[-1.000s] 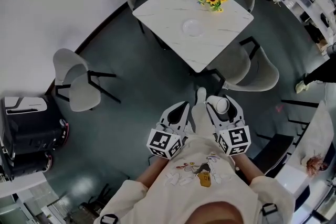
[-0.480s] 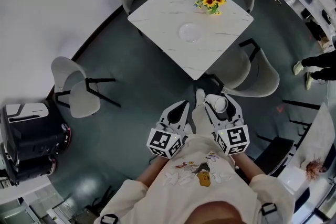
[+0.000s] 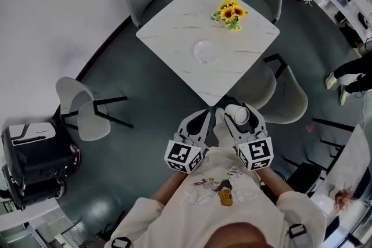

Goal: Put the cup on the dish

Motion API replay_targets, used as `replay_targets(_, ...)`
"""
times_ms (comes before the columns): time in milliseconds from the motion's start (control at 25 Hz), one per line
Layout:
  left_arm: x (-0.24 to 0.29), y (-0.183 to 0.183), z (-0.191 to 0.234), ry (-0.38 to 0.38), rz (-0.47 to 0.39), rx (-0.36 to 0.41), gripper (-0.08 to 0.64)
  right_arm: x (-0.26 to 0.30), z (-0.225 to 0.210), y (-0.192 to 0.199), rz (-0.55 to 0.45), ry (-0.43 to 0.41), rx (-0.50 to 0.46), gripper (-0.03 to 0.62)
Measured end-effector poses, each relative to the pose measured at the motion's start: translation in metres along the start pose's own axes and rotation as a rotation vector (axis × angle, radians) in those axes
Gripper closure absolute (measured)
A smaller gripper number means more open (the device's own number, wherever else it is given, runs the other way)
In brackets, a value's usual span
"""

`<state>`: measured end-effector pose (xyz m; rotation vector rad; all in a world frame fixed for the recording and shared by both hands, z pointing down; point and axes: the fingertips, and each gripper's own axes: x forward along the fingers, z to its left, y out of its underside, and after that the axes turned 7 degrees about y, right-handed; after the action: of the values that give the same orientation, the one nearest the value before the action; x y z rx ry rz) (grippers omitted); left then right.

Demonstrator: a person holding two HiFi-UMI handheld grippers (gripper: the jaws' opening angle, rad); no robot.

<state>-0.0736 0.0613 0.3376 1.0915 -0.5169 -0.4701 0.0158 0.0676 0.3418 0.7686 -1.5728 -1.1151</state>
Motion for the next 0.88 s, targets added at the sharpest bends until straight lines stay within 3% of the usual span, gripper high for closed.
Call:
replay_targets(600, 0.120, -0.023, 0.051, -0.038, 0.056, 0.013, 0.557, 0.090, -0.081, -0.026, -0.008, -0.056, 0.019, 0.325)
replay_targets(880, 0.146, -0.019, 0.073, -0.091, 0.062, -0.003, 0.558, 0.123, -0.103, -0.025, -0.001, -0.091, -0.004, 0.325)
